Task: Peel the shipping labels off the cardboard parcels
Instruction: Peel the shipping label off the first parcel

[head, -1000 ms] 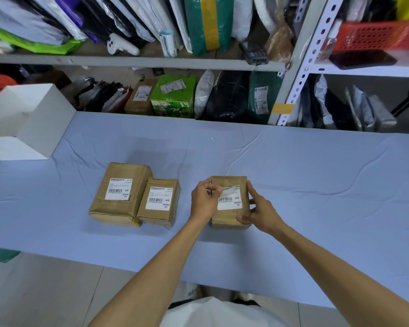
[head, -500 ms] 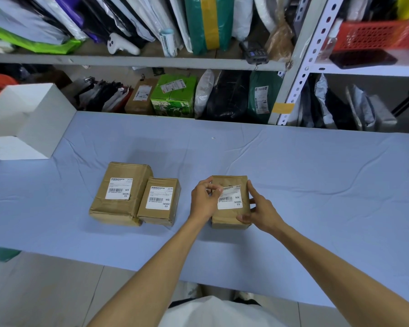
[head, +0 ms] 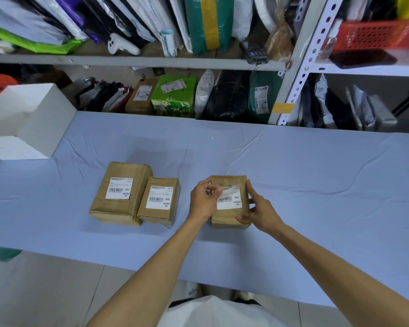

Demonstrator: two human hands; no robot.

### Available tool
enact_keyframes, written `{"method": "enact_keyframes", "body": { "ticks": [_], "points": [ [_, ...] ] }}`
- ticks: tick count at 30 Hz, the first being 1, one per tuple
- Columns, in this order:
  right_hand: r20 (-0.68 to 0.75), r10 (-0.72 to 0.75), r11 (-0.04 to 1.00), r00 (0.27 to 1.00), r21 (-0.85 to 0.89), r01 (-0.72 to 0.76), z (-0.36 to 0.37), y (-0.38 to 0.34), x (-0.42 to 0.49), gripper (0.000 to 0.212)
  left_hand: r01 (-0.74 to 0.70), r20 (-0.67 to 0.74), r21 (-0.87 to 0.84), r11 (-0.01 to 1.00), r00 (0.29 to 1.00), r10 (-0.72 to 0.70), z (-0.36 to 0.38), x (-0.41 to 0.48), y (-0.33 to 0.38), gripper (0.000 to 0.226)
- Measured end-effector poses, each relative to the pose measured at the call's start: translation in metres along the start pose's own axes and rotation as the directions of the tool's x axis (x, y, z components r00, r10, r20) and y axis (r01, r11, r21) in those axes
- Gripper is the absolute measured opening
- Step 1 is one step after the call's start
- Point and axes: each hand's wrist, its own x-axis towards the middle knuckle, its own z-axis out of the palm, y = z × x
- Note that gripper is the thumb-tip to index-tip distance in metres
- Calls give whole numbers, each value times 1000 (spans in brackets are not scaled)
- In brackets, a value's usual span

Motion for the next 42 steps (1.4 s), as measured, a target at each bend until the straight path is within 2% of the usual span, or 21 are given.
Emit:
{"method": "enact_keyframes", "body": {
  "ticks": [4,11,17,35,42],
  "points": [
    [-7,-3,1000,1000,-6,3,1,0,0,106,-28,-16,-32,999,999,28,0,-2,-2,8],
    [-13,3,1000,1000,-12,-4,0,1,-1,105,-34,80,-23,999,996,36,-1,-3,4,4],
    [-20,-2,1000,1000,-24,1,0,1,-2,106,-13,124,-15,1000,992,15,-3,-6,9,14],
    [-28,14,1000,1000,-19,-14,1,3,1,107,-28,105,23,999,994,25,-2,-3,6,5],
    [-26,15,1000,1000,-16,-15,1,2,-1,106,-25,108,12,1000,994,23,-1,-2,5,8]
  ]
}}
